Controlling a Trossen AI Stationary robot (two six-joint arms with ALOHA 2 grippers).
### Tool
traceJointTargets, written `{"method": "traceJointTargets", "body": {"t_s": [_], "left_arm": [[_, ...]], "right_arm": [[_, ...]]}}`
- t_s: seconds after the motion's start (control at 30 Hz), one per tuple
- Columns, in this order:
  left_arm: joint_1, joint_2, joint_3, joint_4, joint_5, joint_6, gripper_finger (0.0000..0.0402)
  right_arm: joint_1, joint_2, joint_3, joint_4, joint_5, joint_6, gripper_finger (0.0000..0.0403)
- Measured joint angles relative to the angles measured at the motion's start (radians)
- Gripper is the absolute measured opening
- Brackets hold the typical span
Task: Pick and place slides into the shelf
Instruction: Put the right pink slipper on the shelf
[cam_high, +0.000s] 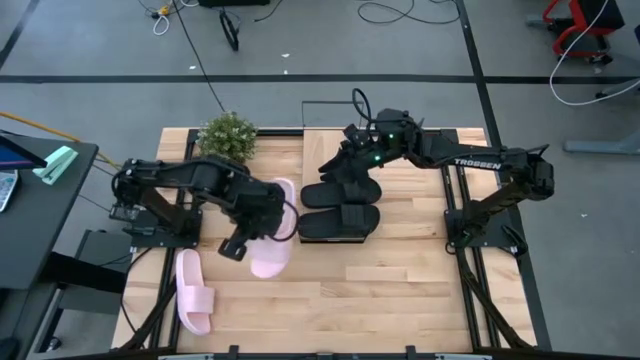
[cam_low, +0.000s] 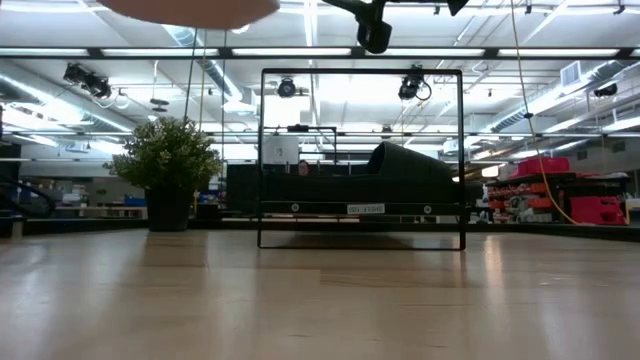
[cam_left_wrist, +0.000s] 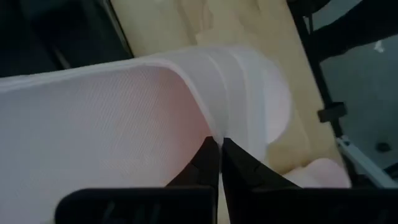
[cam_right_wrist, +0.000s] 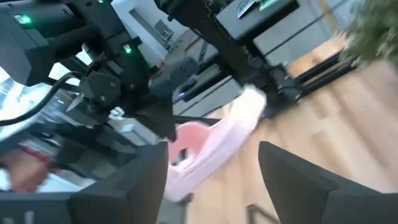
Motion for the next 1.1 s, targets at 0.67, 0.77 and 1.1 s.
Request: {"method": "traceJointTargets", "body": {"t_s": [0.67, 0.77, 1.1], "left_arm": [[0.047, 0.068, 0.047, -0.001, -0.044, 0.149, 0.0006], [0.047, 0.068, 0.047, -0.001, -0.044, 0.149, 0.0006], [0.047, 0.068, 0.047, -0.001, -0.044, 0.153, 0.0006]], "right_arm": [[-0.018, 0.088, 0.001, -0.003, -0.046, 0.179, 0.0284], [-0.018, 0.122, 0.001, 0.024, -0.050, 0.188, 0.0284], [-0.019, 0.237, 0.044, 0.212, -0.088, 0.261, 0.0284]]}}
